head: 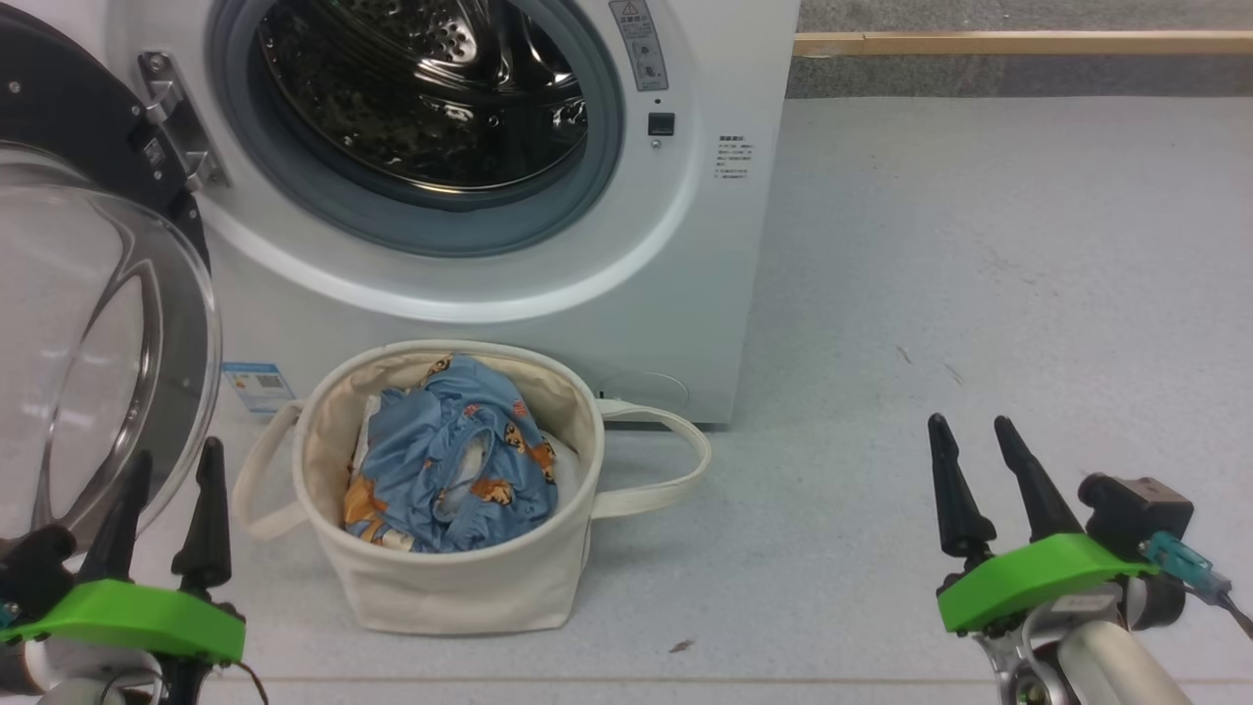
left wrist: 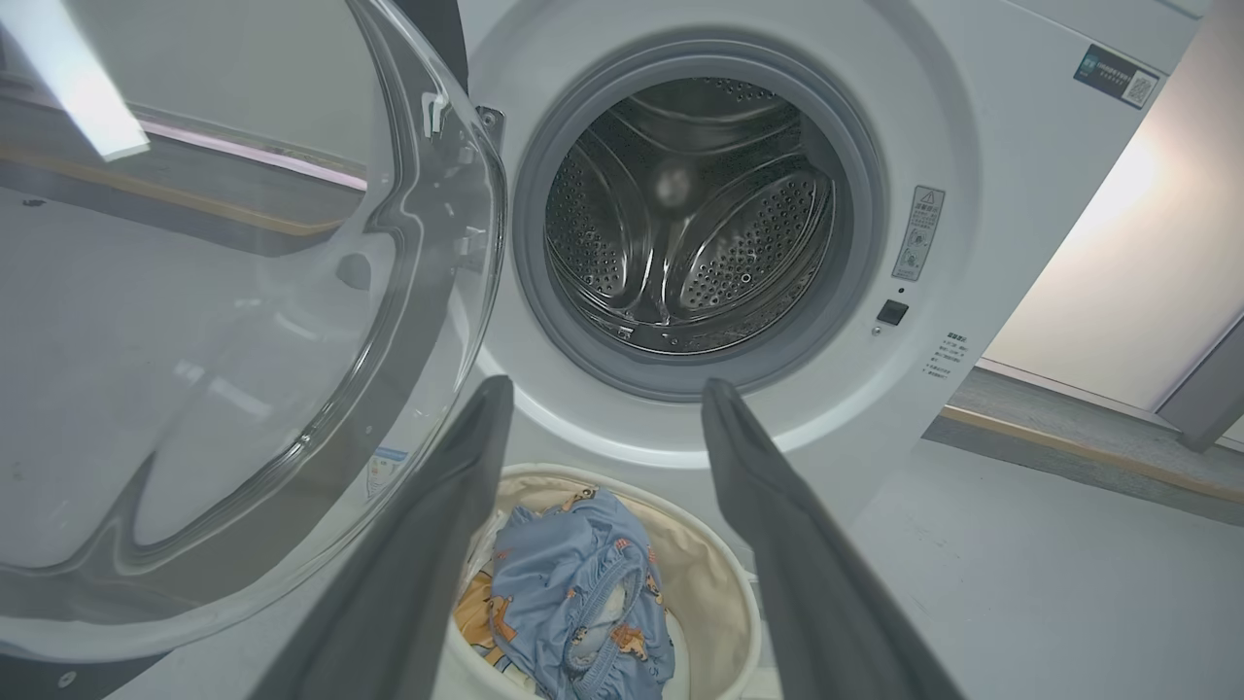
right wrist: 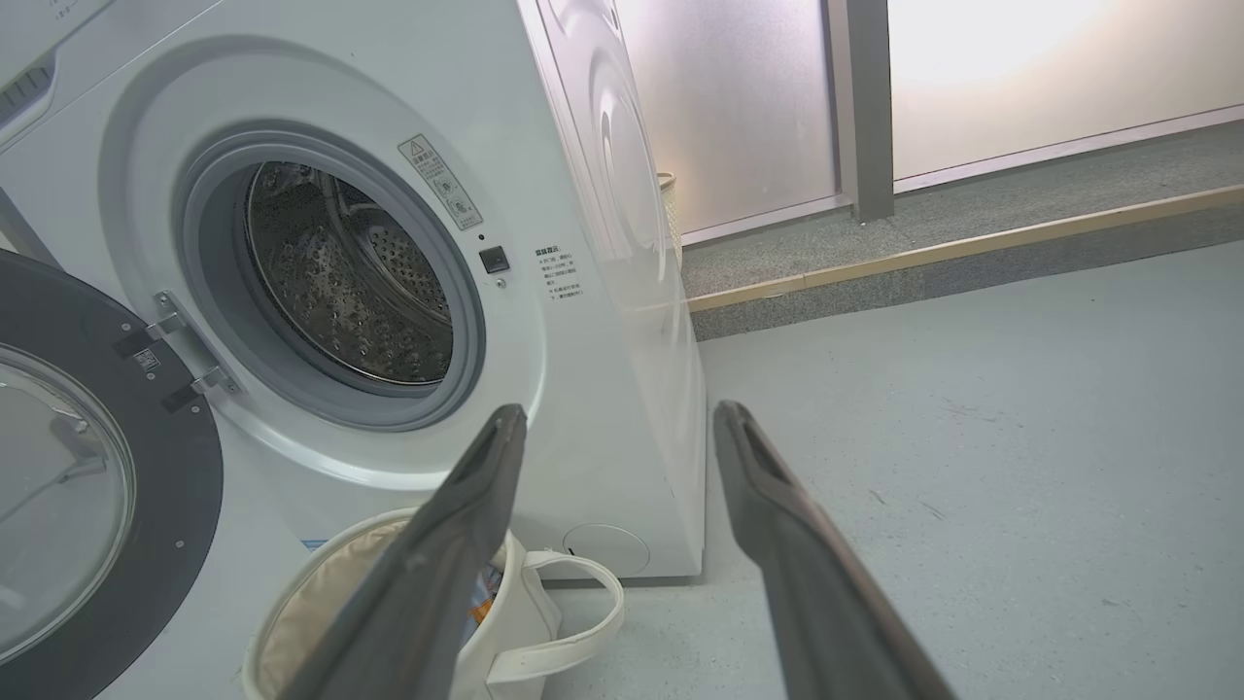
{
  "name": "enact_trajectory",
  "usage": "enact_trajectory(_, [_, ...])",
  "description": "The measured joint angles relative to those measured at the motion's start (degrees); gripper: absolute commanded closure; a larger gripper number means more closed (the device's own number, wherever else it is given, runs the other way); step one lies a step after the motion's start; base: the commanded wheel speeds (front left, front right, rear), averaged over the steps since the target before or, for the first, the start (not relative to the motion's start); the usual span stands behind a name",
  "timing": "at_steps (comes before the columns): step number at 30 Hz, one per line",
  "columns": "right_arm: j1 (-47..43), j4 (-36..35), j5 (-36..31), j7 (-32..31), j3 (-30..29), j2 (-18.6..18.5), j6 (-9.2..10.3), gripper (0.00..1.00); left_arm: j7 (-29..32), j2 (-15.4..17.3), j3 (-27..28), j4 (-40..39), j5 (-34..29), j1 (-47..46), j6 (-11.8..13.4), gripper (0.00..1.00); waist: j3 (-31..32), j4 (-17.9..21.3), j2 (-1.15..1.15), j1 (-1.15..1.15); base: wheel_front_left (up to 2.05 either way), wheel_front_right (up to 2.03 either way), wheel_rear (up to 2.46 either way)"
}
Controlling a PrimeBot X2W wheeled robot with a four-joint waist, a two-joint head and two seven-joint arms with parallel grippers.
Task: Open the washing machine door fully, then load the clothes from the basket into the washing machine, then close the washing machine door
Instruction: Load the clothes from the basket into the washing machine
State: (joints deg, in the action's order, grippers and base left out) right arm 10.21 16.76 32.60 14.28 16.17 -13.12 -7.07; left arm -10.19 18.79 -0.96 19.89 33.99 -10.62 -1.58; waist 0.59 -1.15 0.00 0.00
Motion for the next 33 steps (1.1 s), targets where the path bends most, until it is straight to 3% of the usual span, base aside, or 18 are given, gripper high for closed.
enact_trajectory(18, [-0.02,0.03,0.0,0.0,0.25,0.14,0.0,0.0,0.0,0.63,-0.49,0.25,0.15,0.0,0.46,0.0,0.07,-0.48,0.0,0.0,0.91,-1.43,0.52])
enact_trajectory(33, [-0.01,0.05,-0.25,0.0,-0.05,0.56,0.0,0.0,-0.51,0.83,-1.98,0.62,0.14,-0.19,0.04,0.0,-0.48,-0.01,0.0,0.01,2.16,-1.46,-0.7])
